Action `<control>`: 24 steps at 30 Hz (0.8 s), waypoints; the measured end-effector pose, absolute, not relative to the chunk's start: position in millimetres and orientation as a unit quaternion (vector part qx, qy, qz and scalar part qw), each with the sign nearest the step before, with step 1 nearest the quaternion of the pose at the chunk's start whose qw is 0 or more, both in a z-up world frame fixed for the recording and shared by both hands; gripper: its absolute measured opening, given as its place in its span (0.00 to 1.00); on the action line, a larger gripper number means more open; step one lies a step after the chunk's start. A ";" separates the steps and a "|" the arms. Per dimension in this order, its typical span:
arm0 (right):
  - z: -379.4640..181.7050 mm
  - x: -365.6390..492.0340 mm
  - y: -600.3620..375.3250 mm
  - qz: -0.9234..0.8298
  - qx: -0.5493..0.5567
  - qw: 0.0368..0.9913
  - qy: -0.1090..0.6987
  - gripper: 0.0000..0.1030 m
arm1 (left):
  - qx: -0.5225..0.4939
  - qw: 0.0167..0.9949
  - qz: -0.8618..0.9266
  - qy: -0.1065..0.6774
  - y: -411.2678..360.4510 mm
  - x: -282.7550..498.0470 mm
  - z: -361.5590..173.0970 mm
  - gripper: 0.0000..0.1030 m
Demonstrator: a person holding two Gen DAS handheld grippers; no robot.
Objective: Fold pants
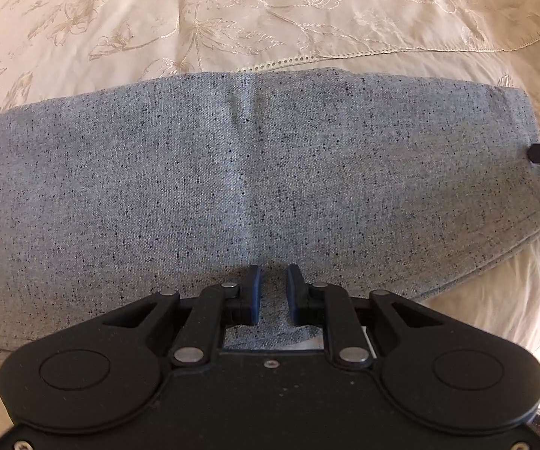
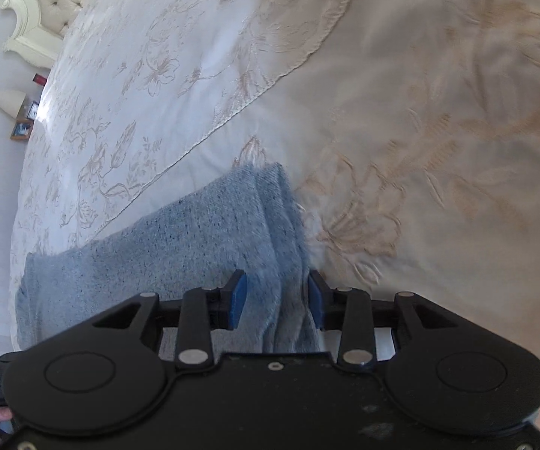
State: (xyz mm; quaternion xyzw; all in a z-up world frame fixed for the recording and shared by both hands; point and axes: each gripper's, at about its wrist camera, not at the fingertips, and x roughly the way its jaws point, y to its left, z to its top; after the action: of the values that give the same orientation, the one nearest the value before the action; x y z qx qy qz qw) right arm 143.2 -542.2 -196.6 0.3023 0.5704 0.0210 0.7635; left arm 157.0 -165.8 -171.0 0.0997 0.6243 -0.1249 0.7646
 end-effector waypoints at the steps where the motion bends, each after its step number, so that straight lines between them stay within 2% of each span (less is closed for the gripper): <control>1: -198.2 146.8 -539.9 0.022 0.299 0.763 0.573 0.39 | 0.100 0.766 -0.126 0.622 -166.0 156.0 -167.8 0.24; 4: -198.5 151.6 -534.4 0.029 0.291 0.765 0.574 0.39 | 0.095 0.781 -0.131 0.603 -164.3 153.8 -155.1 0.24; 6: -194.4 147.1 -531.9 0.037 0.291 0.770 0.566 0.32 | 0.080 0.796 -0.133 0.585 -159.1 156.2 -142.4 0.24; 7: -190.4 142.8 -530.7 0.037 0.284 0.776 0.563 0.16 | 0.071 0.802 -0.133 0.578 -156.0 160.2 -137.1 0.24; 8: -186.2 138.8 -529.7 0.035 0.276 0.781 0.559 0.08 | 0.064 0.807 -0.131 0.572 -153.5 164.6 -133.5 0.24; 14: -154.9 119.4 -526.1 0.022 0.288 0.802 0.522 0.07 | 0.034 0.823 -0.123 0.553 -152.3 220.1 -140.4 0.24; 19: -136.0 120.7 -512.1 0.020 0.274 0.812 0.516 0.07 | 0.046 0.801 -0.094 0.589 -162.7 258.3 -180.6 0.23; 24: -112.0 121.4 -497.0 0.017 0.263 0.820 0.508 0.07 | 0.023 0.818 -0.096 0.566 -151.1 249.3 -157.3 0.23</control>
State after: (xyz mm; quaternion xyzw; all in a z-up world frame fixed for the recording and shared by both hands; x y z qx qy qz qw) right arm 121.4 -497.0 -112.0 0.2627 0.5085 0.0171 0.8199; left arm 249.3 -151.1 -157.3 0.0235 0.5665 -0.0964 0.8181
